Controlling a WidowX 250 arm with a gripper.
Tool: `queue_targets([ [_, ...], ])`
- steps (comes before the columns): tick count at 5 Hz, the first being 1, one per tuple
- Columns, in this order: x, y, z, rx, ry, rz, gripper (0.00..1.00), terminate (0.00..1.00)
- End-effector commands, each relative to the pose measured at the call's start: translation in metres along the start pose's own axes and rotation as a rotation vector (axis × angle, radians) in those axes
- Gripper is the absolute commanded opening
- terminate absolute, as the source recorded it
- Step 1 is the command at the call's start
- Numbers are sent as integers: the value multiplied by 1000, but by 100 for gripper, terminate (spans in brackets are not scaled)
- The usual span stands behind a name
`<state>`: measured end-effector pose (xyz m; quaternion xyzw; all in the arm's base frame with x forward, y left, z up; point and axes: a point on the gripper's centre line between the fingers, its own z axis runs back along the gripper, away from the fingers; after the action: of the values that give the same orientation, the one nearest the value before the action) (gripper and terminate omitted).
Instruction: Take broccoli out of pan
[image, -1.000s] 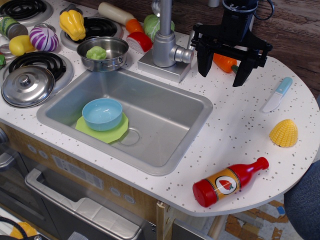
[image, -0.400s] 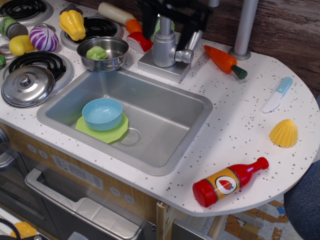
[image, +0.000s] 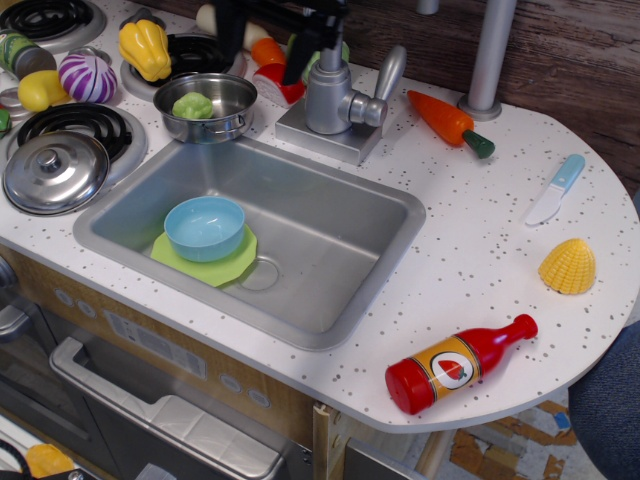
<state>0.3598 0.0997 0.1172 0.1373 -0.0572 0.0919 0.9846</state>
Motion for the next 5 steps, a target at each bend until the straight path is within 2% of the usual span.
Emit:
queue_targets([
  [1, 22, 37, -3, -39, -110, -46, 100, 0],
  [3, 50, 64, -32, -52, -151, -26, 100, 0],
  [5, 57, 75, -58, -104, -157, 9, 100, 0],
])
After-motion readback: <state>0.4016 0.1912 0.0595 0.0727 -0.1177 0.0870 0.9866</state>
